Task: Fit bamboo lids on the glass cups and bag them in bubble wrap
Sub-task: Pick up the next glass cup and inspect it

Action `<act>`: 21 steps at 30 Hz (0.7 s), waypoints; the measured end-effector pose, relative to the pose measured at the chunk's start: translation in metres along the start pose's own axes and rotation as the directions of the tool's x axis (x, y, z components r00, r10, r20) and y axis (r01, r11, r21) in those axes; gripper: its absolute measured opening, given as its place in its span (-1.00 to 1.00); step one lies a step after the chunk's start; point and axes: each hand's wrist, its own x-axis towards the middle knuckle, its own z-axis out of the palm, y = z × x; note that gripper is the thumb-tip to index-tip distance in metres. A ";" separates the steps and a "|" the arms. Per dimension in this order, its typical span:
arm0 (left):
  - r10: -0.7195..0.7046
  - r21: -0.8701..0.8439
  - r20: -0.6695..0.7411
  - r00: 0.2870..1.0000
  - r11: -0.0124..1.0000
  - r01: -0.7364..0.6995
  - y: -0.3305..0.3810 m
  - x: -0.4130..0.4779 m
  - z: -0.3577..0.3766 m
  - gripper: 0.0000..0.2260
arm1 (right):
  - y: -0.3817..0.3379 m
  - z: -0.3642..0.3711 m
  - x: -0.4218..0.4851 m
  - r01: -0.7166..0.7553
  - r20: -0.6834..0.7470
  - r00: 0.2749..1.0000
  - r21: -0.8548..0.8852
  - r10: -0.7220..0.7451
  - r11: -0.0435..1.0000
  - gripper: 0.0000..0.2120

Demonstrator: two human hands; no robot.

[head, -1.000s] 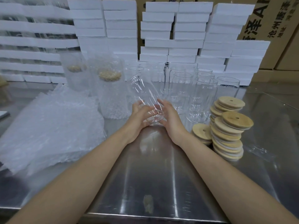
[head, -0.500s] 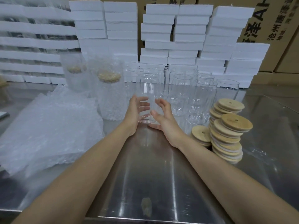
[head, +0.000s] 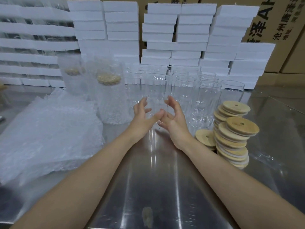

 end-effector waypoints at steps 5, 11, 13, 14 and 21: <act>-0.089 -0.044 -0.054 0.995 0.995 0.086 -0.004 0.002 -0.002 -0.33 | -0.004 -0.002 0.005 -0.132 -0.024 0.990 0.173 0.138 0.976 -0.48; -0.143 -0.367 0.052 0.988 0.918 0.152 0.001 0.003 -0.006 -0.60 | -0.014 -0.003 0.004 -0.301 0.031 0.948 0.410 0.317 0.861 -0.70; -0.165 -0.454 0.168 0.972 0.862 0.225 0.005 0.003 -0.006 -0.57 | -0.018 0.000 0.001 -0.361 0.151 0.932 0.432 0.329 0.827 -0.71; -0.169 -0.446 0.204 0.964 0.861 0.245 0.006 0.002 -0.007 -0.49 | -0.018 0.001 0.000 -0.369 0.185 0.929 0.418 0.320 0.830 -0.74; -0.116 -0.332 0.116 0.986 0.932 0.149 0.002 0.001 -0.005 -0.42 | -0.011 -0.006 0.005 -0.320 0.163 0.944 0.228 0.288 0.920 -0.61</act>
